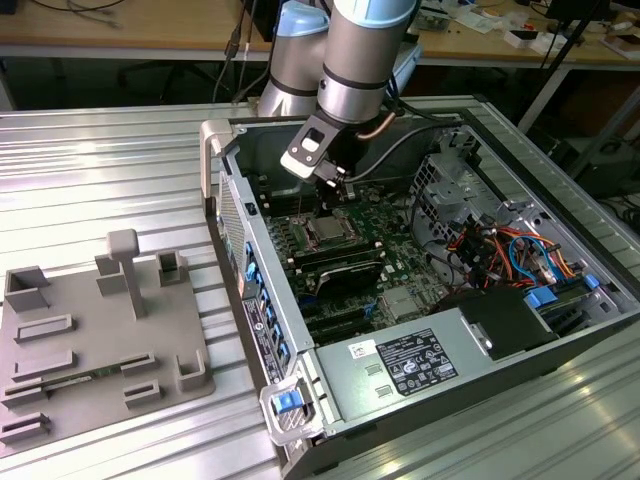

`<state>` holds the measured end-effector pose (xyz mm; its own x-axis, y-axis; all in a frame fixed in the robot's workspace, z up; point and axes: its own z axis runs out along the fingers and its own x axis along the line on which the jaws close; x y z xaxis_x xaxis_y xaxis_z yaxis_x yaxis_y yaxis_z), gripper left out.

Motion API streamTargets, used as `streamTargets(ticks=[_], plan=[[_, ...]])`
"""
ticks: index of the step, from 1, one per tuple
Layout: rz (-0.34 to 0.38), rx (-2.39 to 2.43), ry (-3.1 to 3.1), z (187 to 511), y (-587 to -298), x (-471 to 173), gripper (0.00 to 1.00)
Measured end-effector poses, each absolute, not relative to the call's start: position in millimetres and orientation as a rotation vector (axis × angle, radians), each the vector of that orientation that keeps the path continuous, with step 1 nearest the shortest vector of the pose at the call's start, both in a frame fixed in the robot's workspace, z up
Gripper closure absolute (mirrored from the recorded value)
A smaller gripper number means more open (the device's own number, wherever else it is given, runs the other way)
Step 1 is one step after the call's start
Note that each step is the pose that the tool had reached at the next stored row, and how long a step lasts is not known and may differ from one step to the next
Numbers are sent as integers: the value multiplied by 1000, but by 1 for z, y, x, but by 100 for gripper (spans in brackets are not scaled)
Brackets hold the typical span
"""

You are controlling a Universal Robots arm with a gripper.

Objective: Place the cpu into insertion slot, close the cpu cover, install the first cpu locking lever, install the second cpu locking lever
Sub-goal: 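Close the cpu cover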

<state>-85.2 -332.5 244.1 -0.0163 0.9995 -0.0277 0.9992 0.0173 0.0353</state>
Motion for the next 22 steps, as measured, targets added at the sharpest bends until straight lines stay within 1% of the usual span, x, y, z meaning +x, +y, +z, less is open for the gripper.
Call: streamTargets(ticks=[6, 16, 19, 22], plan=[[10, 2172, 2208, 243, -332, -86, 89], [11, 2173, 2209, 226, -332, -86, 89], [16, 2175, 2211, 212, -332, -87, 89], [17, 2175, 2212, 212, -332, -87, 89]])
